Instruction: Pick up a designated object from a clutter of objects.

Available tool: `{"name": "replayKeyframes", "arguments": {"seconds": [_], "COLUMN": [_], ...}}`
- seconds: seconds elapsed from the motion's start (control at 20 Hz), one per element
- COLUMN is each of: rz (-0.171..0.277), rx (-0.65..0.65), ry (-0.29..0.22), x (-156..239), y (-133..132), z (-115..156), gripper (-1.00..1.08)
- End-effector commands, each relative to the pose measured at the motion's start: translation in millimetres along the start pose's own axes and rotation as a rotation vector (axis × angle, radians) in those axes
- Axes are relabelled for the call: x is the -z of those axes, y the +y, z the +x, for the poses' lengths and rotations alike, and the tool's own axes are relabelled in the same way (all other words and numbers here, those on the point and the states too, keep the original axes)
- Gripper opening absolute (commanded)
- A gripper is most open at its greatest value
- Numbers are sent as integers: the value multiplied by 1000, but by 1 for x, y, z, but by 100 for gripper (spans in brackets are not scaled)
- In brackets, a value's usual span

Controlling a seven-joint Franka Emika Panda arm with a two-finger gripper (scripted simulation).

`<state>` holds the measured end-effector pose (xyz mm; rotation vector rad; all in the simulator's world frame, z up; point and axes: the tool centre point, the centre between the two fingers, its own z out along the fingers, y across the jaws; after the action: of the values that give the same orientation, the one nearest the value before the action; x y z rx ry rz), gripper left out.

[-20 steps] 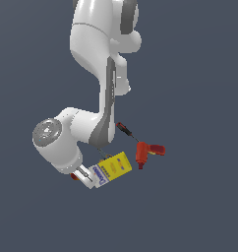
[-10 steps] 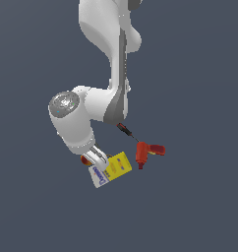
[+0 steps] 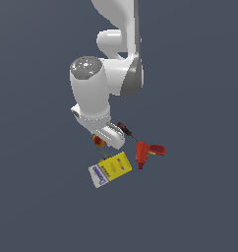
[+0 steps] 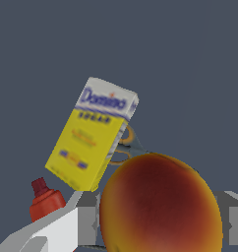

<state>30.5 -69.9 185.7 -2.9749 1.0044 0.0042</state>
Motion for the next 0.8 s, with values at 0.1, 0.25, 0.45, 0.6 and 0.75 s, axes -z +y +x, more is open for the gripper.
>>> {"name": "replayKeyframes", "arguments": {"seconds": [0.1, 0.25, 0.45, 0.6, 0.75], "rz": [0, 0, -2, -3, -4], "rx": [0, 0, 0, 0, -1], "ry": [2, 3, 4, 5, 6], "x": [28, 46, 71, 91, 112], "y": [-5, -8, -13, -17, -21], "z": [-34, -57, -87, -112, -136], "gripper": [-100, -100, -100, -100, -100]}}
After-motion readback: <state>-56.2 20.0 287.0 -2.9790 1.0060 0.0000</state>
